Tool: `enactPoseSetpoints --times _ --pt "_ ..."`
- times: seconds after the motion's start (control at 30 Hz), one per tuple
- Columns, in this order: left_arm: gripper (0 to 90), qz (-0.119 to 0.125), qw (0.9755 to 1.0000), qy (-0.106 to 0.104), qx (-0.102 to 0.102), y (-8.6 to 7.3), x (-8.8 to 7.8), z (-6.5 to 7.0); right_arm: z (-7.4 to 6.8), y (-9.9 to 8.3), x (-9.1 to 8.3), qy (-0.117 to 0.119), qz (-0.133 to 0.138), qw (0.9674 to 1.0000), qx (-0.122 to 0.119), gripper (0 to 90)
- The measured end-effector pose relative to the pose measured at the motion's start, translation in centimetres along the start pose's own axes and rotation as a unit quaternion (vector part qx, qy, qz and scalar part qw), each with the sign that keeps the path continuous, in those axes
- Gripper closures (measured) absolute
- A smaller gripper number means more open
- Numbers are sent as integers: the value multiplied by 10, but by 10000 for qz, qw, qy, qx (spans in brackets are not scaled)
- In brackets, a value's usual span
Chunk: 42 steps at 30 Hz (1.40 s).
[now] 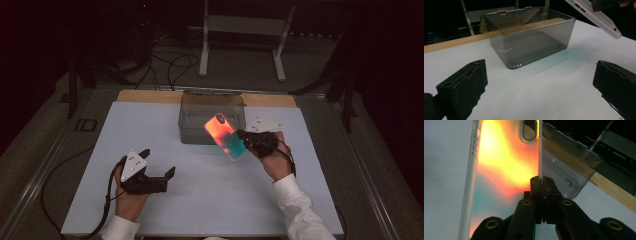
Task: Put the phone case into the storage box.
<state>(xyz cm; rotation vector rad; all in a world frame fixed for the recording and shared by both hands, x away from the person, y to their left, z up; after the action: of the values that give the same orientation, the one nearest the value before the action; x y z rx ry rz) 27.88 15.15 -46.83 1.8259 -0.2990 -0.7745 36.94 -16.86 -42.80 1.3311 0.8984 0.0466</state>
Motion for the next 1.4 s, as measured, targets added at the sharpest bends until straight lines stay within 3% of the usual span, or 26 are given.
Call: enactPoseSetpoints --times 0.33,0.63,0.77,0.9,1.07,1.17,1.23,1.3,1.4 --pt "7 88 9995 -261 -165 14 16 8 -18 1 7 177 122 9998 -51 887" --pt "17 162 9983 -531 -190 27 28 20 -38 -1 11 359 263 9990 -32 888" --pt "22 210 9975 -620 -249 33 33 24 -44 -1 13 418 316 9986 -30 888" --pt "45 235 9977 -579 -279 37 36 28 -50 -3 13 489 360 9982 12 888" --pt "64 244 9962 -740 -400 44 44 36 -60 -4 14 565 457 9974 -32 888" --pt "117 214 9957 -759 -484 46 48 39 -65 -4 14 631 493 9968 -74 888" --pt "200 189 9948 -838 -554 46 50 40 -68 -4 13 672 525 9963 -89 888" --pt "318 230 9933 -950 -620 45 51 40 -70 -4 12 721 578 9957 -98 887" --pt "565 307 9905 -1158 -668 45 51 40 -72 -4 9 773 668 9947 -131 887"
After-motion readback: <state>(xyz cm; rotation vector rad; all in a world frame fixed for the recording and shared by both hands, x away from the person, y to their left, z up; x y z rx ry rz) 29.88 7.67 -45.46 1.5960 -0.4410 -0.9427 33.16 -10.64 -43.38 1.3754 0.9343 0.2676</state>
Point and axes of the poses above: each handheld gripper's, and its own axes: x roughly forward along the jaws, y roughly out of its top, z roughly to its right, the point moved 3 cm from there along x, roughly forward along the jaws, and after that the axes turned 15 degrees about x, right-handed, at the moved point
